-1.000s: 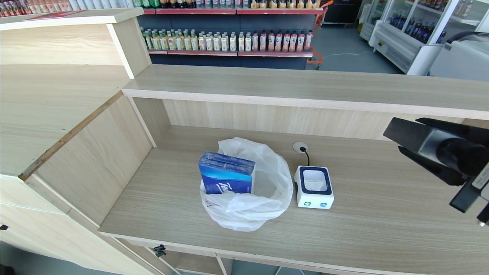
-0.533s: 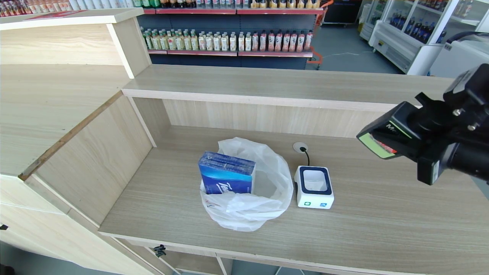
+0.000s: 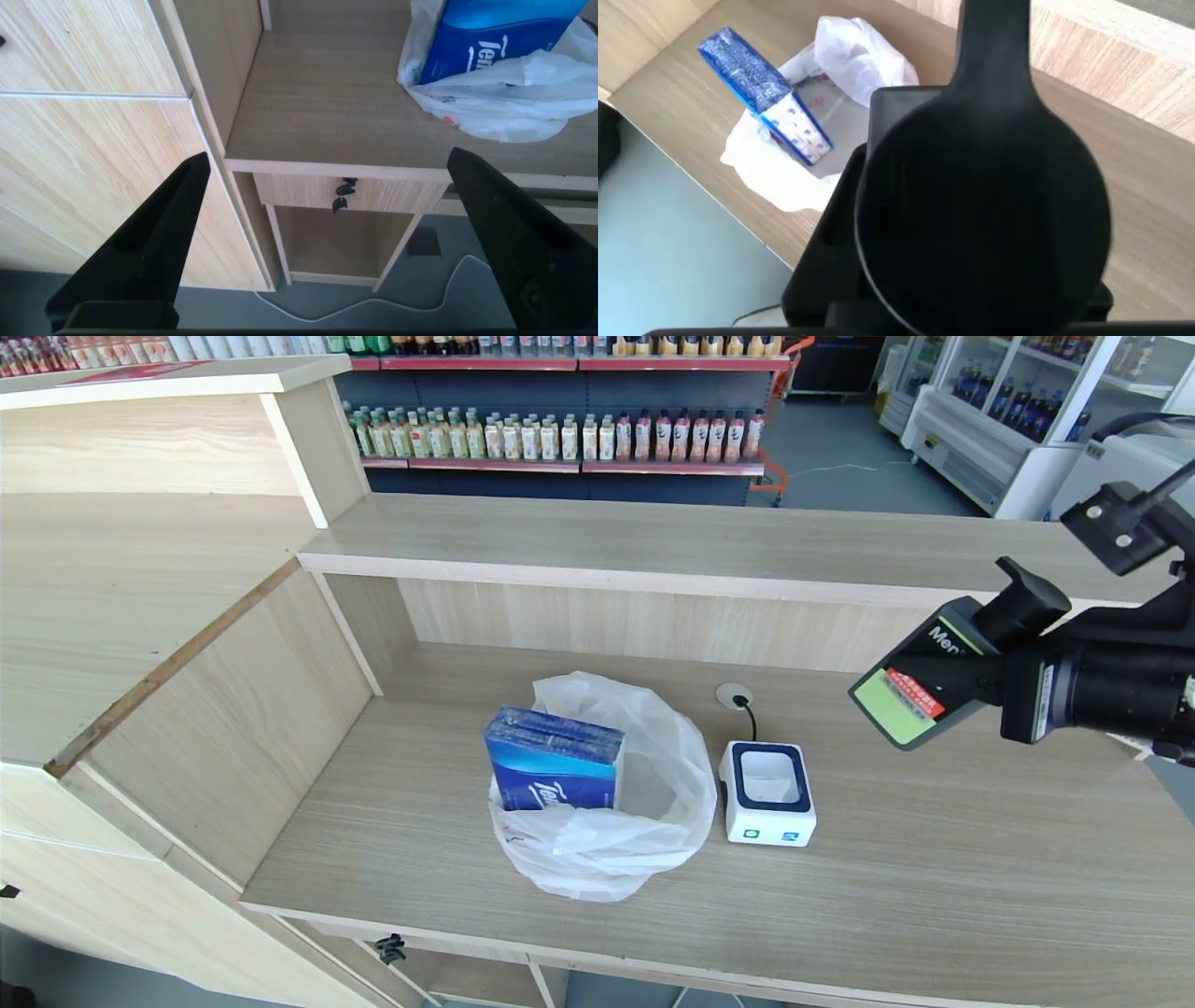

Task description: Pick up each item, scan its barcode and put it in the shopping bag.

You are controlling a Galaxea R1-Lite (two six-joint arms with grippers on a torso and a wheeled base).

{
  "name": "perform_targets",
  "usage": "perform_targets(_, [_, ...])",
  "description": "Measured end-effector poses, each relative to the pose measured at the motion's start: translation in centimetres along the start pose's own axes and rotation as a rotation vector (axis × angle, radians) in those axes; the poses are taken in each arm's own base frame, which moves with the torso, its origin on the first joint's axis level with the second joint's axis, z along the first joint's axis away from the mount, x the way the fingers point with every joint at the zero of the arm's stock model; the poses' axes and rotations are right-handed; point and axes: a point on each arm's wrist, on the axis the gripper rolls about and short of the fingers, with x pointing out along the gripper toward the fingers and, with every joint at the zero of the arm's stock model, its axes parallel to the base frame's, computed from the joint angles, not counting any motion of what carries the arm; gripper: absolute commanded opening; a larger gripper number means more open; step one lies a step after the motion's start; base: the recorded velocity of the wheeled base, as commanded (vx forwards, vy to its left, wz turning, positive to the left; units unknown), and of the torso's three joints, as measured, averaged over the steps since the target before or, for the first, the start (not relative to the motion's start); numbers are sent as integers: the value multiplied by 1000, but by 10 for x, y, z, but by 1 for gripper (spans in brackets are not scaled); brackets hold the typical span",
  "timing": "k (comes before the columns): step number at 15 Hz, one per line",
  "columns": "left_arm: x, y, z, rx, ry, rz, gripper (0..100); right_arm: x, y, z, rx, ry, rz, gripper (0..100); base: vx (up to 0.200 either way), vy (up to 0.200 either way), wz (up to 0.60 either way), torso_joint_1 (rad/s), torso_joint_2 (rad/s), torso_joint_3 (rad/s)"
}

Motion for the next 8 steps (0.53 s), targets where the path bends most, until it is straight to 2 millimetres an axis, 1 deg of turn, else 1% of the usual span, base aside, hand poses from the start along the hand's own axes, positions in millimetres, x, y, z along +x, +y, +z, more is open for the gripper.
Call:
perform_targets(2, [0,0,0,0,0,0,100,3,-5,-2,17,13,-16,0,0,0,0,0,0,0])
perform_targets(5, [0,0,0,0,0,0,100,5,-11,-1,20,12,-37,0,0,0,0,0,0,0])
perform_targets(8, [0,0,0,0,0,-1,100,6,-13,1,19,7,-43,0,0,0,0,0,0,0])
